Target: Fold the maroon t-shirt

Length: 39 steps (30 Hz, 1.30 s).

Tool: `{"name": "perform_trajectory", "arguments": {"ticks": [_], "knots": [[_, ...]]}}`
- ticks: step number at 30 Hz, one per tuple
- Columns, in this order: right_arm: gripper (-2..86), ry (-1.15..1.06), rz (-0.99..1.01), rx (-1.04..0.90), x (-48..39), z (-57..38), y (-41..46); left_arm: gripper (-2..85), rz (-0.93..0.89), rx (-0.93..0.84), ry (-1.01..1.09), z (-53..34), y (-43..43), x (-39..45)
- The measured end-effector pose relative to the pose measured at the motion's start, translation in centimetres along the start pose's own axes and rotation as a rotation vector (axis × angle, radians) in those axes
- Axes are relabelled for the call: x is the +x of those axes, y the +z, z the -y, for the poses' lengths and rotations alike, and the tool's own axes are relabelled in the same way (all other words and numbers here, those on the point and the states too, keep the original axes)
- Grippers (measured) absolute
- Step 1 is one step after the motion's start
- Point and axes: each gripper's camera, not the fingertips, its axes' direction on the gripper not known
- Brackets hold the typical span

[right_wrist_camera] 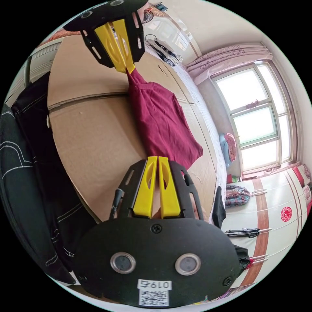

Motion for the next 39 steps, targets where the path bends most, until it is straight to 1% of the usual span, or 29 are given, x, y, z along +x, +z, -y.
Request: {"name": "perform_trajectory", "arguments": {"ticks": [4,7,11,15,20,22,24,25,26,27,28,30,33,37,39], "knots": [[0.3,-0.059,0.007,-0.009,-1.5,0.5,-0.7,0.7,-0.018,-0.005,-0.029,-0.7,-0.4,1.5],[2.4,-0.120,0.003,-0.020,-2.7,0.4,-1.5,0.6,-0.036,-0.003,-0.067,-1.1,-0.3,2.5],[7.6,-0.142,-0.014,-0.054,-3.1,-0.1,-1.7,0.8,-0.049,0.026,-0.219,-2.5,0.7,2.4],[8.1,-0.172,-0.072,-0.118,-3.6,-1.3,-0.7,0.9,-0.145,0.073,-0.340,-5.1,1.3,1.7],[7.3,-0.250,-0.130,-0.148,-4.9,-2.3,0.3,0.9,-0.147,0.043,-0.393,-7.3,2.6,1.7],[6.8,-0.286,-0.154,-0.145,-5.7,-2.1,0.5,1.1,-0.157,0.087,-0.451,-8.2,2.5,1.0],[6.3,-0.317,-0.174,-0.140,-6.5,-2.0,0.7,1.4,-0.176,0.238,-0.564,-9.2,1.5,-0.8],[6.1,-0.329,-0.181,-0.140,-7.0,-1.9,0.8,1.5,-0.183,0.286,-0.581,-9.4,1.2,-1.1],[5.8,-0.335,-0.184,-0.143,-7.3,-1.9,0.8,1.8,-0.199,0.373,-0.579,-9.4,0.7,-1.4],[5.8,-0.335,-0.185,-0.143,-7.5,-1.9,0.8,2.3,-0.204,0.421,-0.540,-9.0,0.2,-1.3],[5.6,-0.327,-0.184,-0.141,-7.7,-1.9,0.7,2.5,-0.196,0.428,-0.514,-8.7,0.1,-1.2],[5.4,-0.313,-0.174,-0.139,-7.8,-1.9,0.5,4.3,-0.124,0.376,-0.409,-6.9,0.3,-0.2],[5.3,-0.305,-0.165,-0.134,-8.2,-1.9,0.1,6.2,-0.094,0.327,-0.284,-5.5,0.9,1.1],[4.9,-0.299,-0.157,-0.125,-8.8,-1.9,-0.4,5.9,-0.037,0.263,-0.220,-5.1,1.4,1.4],[4.5,-0.301,-0.159,-0.123,-9.2,-1.9,-0.7,4.0,-0.027,0.230,-0.197,-5.2,1.8,1.3]]}}
